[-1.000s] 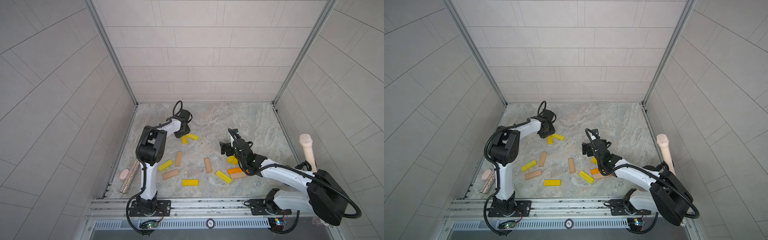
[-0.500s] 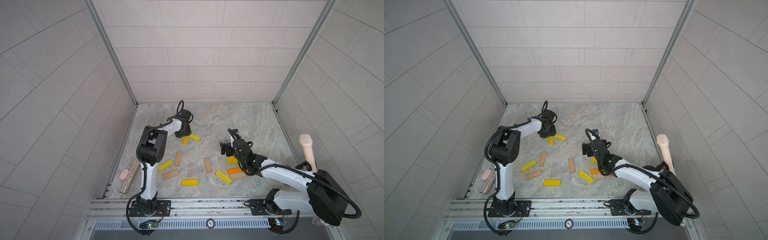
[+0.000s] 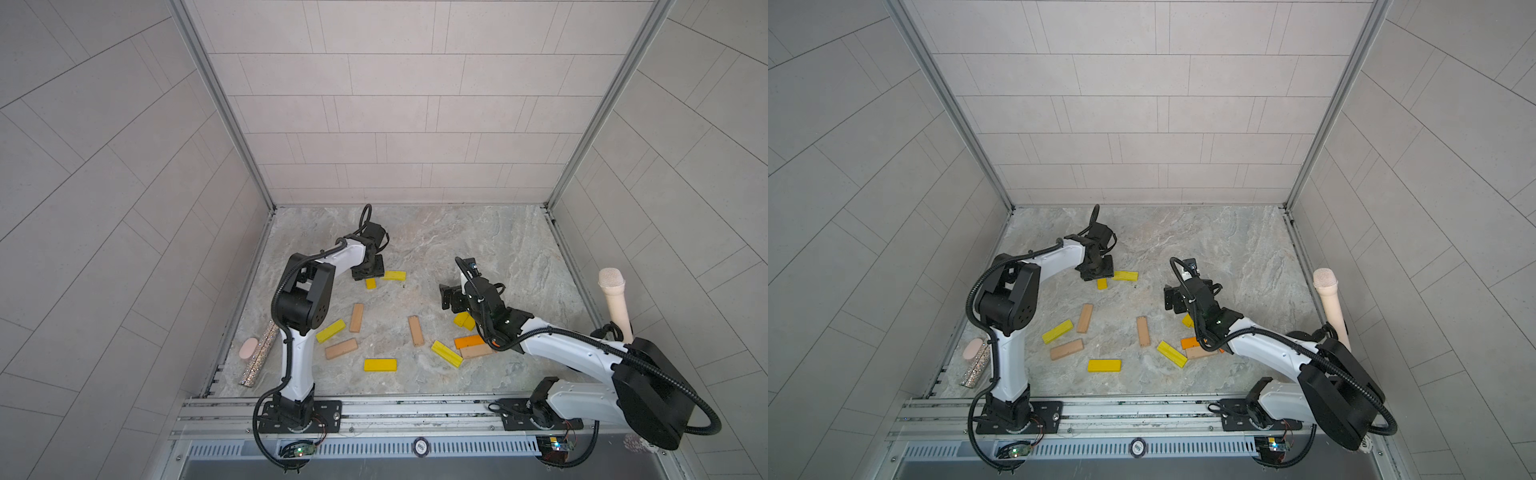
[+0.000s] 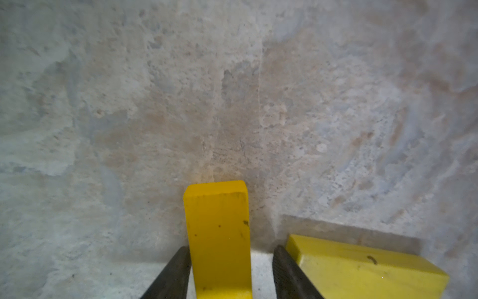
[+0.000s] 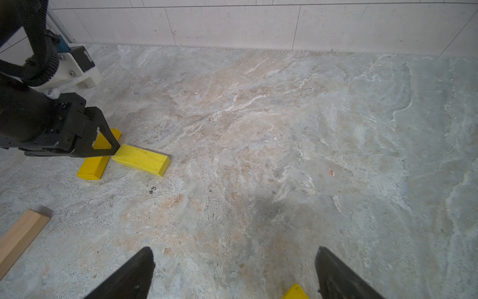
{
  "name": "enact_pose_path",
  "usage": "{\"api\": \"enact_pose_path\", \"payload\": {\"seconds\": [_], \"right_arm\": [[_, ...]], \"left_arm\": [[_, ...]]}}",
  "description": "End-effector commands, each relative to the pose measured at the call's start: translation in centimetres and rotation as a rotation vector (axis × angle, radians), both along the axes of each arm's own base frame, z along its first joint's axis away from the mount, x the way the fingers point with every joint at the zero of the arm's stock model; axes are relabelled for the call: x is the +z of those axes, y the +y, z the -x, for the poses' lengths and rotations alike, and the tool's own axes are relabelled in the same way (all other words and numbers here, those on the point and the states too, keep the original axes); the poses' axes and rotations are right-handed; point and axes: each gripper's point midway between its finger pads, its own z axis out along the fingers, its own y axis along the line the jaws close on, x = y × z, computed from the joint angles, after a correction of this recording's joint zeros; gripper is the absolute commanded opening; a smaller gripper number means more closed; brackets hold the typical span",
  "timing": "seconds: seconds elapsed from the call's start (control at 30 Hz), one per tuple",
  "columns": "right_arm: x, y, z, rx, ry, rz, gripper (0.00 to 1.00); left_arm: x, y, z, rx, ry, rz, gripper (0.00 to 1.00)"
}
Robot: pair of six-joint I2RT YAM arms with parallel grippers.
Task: Assemble the number 8 with building blocks
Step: Adjust the building block at the center of the board, then pick up the building block from the center of the board.
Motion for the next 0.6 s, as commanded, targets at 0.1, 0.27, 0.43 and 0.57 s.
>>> {"api": "enact_pose_path", "payload": {"seconds": [0.1, 0.27, 0.43, 0.57], "right_arm": [[0.8, 0.2, -0.4, -0.016, -0.010, -0.016, 0.98], [0.8, 0.2, -0.4, -0.016, -0.010, -0.017, 0.98], [0.8, 0.2, -0.4, -0.017, -0.008, -0.015, 0.98], [0.5, 0.3, -0.5, -0.020, -0.005, -0.021, 0.98]], "left_arm": [[0.2, 0.4, 2.2, -0.022, 0.067, -0.049, 0.55], [0.1, 0.8, 2.0, -0.023, 0.083, -0.083, 0.52], [0.0, 0.9, 1.7, -0.044, 0.092, -0.107, 0.45], [0.2, 1.7, 1.2, -0.043, 0.102, -0.129, 0.39]]}}
